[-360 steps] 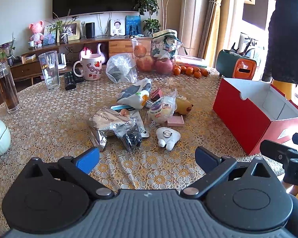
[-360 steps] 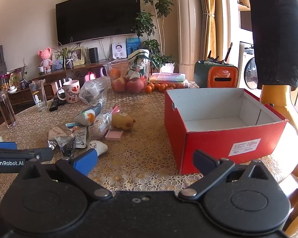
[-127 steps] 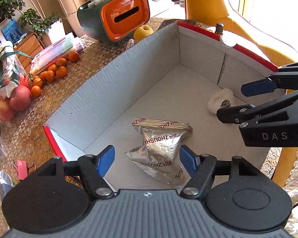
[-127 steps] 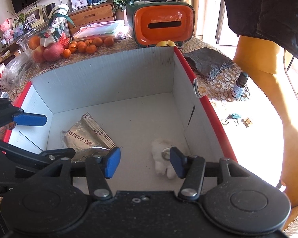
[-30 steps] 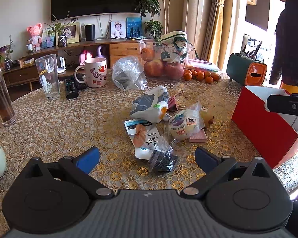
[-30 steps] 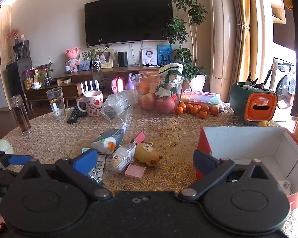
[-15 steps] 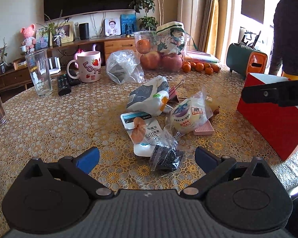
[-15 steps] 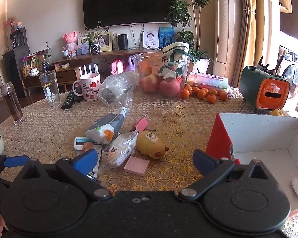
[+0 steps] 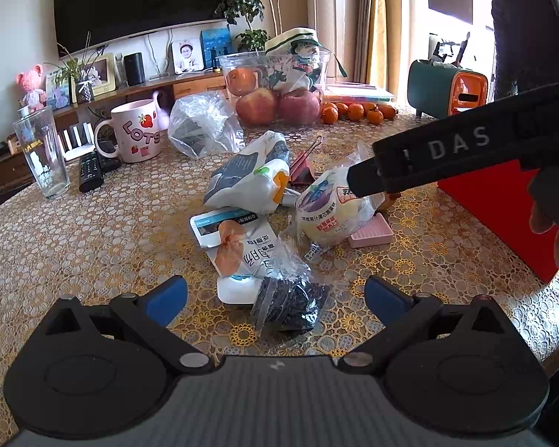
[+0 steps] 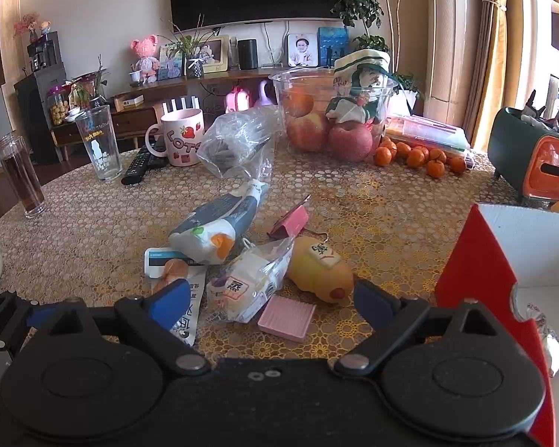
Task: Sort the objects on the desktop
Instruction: 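Grasp the dark-item bag with the left gripper while the right grasps the white bun package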
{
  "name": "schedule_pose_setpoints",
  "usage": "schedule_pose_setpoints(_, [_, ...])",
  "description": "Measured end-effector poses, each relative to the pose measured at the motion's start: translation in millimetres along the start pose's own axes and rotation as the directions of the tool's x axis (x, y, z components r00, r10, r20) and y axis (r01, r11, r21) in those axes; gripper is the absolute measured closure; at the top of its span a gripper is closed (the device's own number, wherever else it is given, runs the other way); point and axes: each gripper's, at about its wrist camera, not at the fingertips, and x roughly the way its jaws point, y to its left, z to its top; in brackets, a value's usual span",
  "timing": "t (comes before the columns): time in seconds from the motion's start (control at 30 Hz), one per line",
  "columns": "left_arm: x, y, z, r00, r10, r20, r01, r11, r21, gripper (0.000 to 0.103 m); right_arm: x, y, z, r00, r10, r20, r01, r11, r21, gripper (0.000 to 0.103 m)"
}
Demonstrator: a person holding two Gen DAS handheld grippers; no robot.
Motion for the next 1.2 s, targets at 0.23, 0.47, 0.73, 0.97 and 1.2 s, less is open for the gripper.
schedule_pose_setpoints(0.23, [8, -5, -3, 1.000, -0.007, 0.010, 0.006, 0.999, 0.040, 0.011, 22, 6, 2, 0.999, 0.029, -0.042, -0.029, 1.000, 0.005, 0.019])
schedule_pose_setpoints(0.47, [21, -1, -8, 1.000, -0.012, -0.025, 0.013, 1.000, 0.024, 0.028, 38, 9, 1, 0.997, 0.032, -0.064, -0.032, 0.999, 0.008, 0.023])
schedule_pose_setpoints(0.73, [21, -1, -11, 1.000, -0.014, -0.016, 0.014, 1.000, 0.021, 0.040, 52, 10, 1, 0.995, 0.031, -0.096, -0.029, 0.999, 0.023, 0.031])
schedule_pose_setpoints(0.97, [22, -4, -11, 0.999, -0.028, -0.018, 0.028, 0.999, 0.029, 0.053, 58, 11, 0, 0.992, 0.037, -0.118, -0.033, 0.999, 0.034, 0.048])
schedule_pose_setpoints(1.2, [22, -4, -11, 0.999, -0.033, -0.023, 0.034, 0.999, 0.023, 0.062, 56, 13, 1, 0.992, 0.040, -0.119, -0.035, 0.999, 0.039, 0.058])
